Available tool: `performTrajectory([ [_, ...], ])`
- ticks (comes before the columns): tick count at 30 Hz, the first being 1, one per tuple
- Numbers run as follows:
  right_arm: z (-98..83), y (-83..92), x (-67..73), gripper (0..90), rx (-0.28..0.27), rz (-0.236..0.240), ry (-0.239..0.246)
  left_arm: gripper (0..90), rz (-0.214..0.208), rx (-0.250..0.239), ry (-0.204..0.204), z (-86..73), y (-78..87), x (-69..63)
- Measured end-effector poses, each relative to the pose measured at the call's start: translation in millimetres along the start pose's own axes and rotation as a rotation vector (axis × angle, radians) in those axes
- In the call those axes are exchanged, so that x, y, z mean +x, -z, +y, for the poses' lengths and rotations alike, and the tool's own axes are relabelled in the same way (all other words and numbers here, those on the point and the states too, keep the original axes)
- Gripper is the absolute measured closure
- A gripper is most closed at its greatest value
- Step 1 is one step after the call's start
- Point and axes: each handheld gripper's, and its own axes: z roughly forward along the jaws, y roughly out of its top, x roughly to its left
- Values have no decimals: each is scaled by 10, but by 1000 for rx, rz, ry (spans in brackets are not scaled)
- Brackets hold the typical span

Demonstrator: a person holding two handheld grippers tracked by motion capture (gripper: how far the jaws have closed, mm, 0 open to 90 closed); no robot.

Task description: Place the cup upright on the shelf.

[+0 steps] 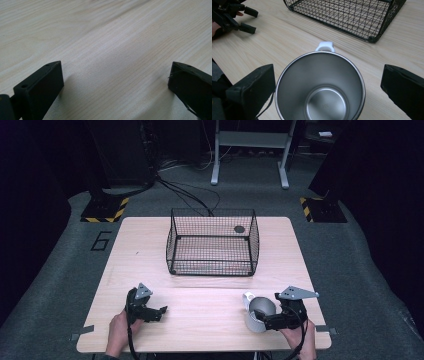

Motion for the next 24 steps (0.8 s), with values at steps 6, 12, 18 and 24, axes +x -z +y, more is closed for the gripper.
performTrajectory([
  [6,-6,-65,38,0,30,-8,16,1,0,1,0,0,0,0],
  [12,-16,-89,64,0,34,8,10,1,0,0,0,0,0,0],
  [18,-47,-139,80,0,62,-12,18,1,0,1,0,0,0,0],
  [24,-69,-194,104,0,80,-19,19,1,0,0,0,0,0,0],
])
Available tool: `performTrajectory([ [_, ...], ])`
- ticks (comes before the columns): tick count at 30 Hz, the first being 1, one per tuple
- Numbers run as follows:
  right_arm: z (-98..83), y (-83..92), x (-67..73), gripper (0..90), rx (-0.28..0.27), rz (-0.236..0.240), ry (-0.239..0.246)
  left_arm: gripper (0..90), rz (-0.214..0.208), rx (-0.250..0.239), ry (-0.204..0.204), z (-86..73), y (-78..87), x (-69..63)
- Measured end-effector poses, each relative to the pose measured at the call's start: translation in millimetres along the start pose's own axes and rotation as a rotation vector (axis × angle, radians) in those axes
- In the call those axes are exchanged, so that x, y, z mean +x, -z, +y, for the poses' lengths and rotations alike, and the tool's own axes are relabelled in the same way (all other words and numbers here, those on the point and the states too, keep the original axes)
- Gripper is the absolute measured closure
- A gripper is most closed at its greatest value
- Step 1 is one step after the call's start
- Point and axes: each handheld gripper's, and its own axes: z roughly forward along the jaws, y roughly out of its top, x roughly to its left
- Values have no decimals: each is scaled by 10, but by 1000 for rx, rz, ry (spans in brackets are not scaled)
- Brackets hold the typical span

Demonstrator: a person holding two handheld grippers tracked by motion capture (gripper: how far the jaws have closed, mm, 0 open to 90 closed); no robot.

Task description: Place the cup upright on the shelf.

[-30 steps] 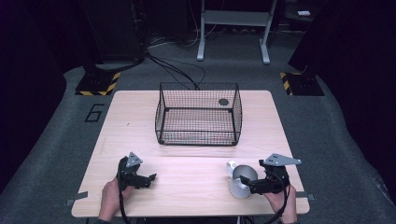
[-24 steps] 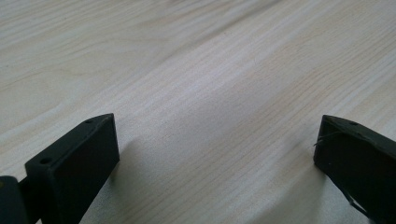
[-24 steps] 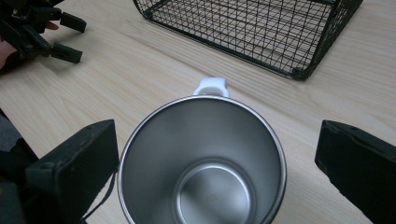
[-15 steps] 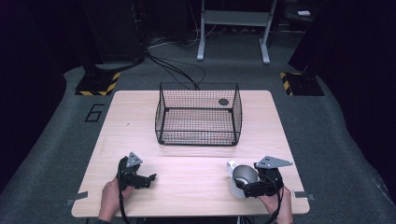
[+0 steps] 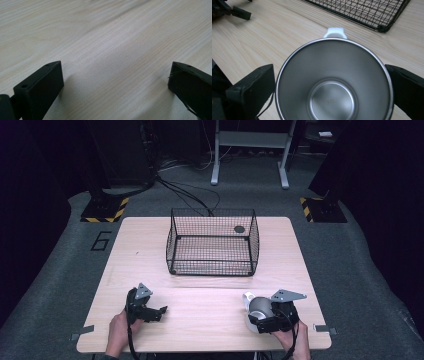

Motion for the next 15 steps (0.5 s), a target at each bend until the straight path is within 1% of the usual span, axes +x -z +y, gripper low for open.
performTrajectory([
  [1,1,-8,-5,0,-1,2,12,1,0,0,0,0,0,0],
  [2,0,-13,5,0,8,-3,5,1,0,0,0,0,0,0],
  [4,-3,-25,14,0,8,-14,14,1,0,0,0,0,0,0],
  [5,0,-24,19,0,16,-15,10,1,0,0,0,0,0,0],
  [9,-3,-44,19,12,36,-29,26,1,0,0,0,0,0,0],
  [11,-2,-43,20,39,39,-35,31,1,0,0,0,0,0,0],
  [15,-4,-43,35,47,30,-42,30,0,0,0,-1,0,0,0],
])
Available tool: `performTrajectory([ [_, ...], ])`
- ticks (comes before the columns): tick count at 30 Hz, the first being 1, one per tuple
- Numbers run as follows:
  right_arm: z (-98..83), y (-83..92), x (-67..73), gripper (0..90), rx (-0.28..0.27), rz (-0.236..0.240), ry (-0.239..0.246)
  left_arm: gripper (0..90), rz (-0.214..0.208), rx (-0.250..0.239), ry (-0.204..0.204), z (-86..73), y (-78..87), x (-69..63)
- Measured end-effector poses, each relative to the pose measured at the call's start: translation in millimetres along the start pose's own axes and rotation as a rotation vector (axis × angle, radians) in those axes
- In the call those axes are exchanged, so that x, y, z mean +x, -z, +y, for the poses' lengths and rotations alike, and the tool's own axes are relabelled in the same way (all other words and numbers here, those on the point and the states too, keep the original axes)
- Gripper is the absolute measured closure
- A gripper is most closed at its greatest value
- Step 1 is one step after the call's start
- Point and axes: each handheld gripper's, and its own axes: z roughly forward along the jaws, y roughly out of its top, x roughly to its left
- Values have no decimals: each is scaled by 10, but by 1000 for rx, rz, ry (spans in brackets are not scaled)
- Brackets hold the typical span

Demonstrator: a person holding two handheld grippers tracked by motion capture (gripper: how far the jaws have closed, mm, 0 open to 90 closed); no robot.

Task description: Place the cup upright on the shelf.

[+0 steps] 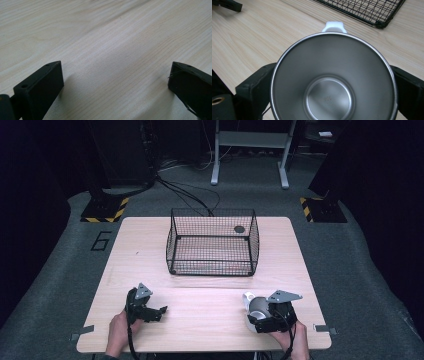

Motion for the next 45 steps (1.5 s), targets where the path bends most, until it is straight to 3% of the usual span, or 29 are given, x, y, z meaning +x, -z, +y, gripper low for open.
performTrajectory([
  [8,16,6,3,54,16,-3,23,1,0,0,-1,0,0,1],
  [14,37,25,13,55,-2,13,23,0,0,1,0,1,1,0],
  [21,108,48,0,55,-22,-4,34,0,0,1,0,1,1,1],
  [45,400,-120,-12,56,-31,20,79,1,0,0,1,0,0,0],
])
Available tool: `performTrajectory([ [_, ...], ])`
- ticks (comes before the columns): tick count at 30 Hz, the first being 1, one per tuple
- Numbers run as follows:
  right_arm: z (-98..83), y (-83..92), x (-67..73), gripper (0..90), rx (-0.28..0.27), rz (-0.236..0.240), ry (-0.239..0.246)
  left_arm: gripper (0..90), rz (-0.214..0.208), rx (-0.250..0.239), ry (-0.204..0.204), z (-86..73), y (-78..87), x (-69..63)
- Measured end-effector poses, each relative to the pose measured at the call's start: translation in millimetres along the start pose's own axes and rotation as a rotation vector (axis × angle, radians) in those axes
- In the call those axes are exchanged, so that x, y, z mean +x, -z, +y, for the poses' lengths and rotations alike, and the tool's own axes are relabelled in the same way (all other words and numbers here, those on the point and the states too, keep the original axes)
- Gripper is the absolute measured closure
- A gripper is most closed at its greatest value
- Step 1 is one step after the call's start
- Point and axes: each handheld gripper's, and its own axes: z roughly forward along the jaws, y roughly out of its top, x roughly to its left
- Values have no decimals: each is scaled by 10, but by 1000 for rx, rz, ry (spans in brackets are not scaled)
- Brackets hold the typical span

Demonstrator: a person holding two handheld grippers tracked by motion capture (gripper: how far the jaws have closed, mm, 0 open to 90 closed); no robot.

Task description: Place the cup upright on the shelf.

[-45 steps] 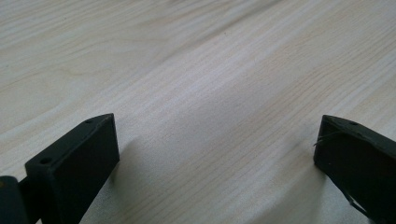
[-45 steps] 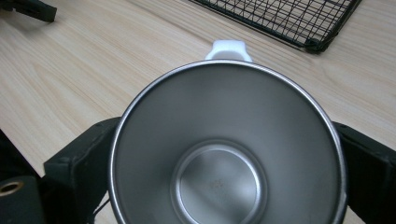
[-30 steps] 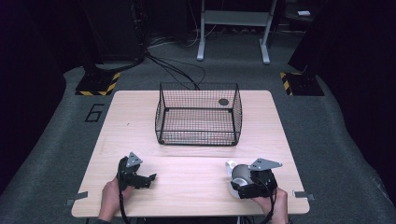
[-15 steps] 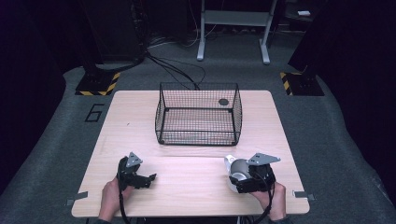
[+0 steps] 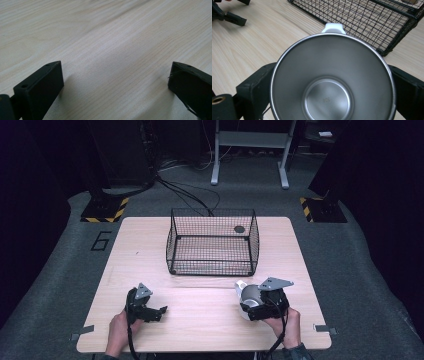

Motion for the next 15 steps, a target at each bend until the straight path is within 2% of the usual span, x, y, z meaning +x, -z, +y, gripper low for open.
performTrajectory([
  [9,127,-27,-20,56,-1,5,-4,1,0,1,-1,1,0,1],
  [10,144,-33,-33,56,-4,6,9,1,0,0,-2,0,0,1],
  [11,155,-33,-27,56,-7,5,-1,1,0,1,-3,1,0,2],
  [15,197,-43,-39,56,-10,20,15,0,0,1,-4,1,1,2],
])
